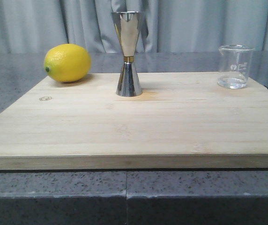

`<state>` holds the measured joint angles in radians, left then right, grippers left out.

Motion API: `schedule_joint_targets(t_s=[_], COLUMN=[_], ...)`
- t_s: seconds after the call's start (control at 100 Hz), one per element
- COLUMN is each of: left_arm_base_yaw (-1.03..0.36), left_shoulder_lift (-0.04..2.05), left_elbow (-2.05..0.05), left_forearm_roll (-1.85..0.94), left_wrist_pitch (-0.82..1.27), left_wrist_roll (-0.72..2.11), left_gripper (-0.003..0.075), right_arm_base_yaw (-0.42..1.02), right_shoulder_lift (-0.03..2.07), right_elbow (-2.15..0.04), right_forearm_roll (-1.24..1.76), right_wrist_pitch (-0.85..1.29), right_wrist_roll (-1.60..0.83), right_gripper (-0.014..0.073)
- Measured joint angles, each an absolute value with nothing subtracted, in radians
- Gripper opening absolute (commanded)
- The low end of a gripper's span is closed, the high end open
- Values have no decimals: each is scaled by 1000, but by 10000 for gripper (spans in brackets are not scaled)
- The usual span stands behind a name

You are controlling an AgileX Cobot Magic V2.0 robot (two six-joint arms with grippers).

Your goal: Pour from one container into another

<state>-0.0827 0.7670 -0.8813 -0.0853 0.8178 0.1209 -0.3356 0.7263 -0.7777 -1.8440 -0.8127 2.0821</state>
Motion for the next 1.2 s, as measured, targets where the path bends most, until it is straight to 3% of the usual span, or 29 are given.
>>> schedule_joint_targets(t_s=[0.4,0.67,0.93,1.04,1.2], left_arm_base_yaw=[-83,-83,-83,-83,-83], left_shoulder_lift=[767,767,767,767,767], left_elbow=[-876,-876,-876,-876,-876], left_forearm_roll=[-87,-84,-82,-82,-82], left_wrist_pitch=[794,781,775,761,754], left_wrist_roll=[119,119,119,119,119], left_gripper=[462,462,454,384,202], right_arm_base_yaw=[-334,-168,-155,-155,-155], right_shoulder_lift=[726,726,726,726,726], right_elbow=[-778,-778,-777,-777,-777], right_forearm_roll=[-1844,-1844,-1844,-1844,-1844], right_wrist_pitch=[-718,-687,-494,-440,-405], right_wrist_roll=[2120,2089,2101,2106,2107], right_gripper=[521,436,425,285,13])
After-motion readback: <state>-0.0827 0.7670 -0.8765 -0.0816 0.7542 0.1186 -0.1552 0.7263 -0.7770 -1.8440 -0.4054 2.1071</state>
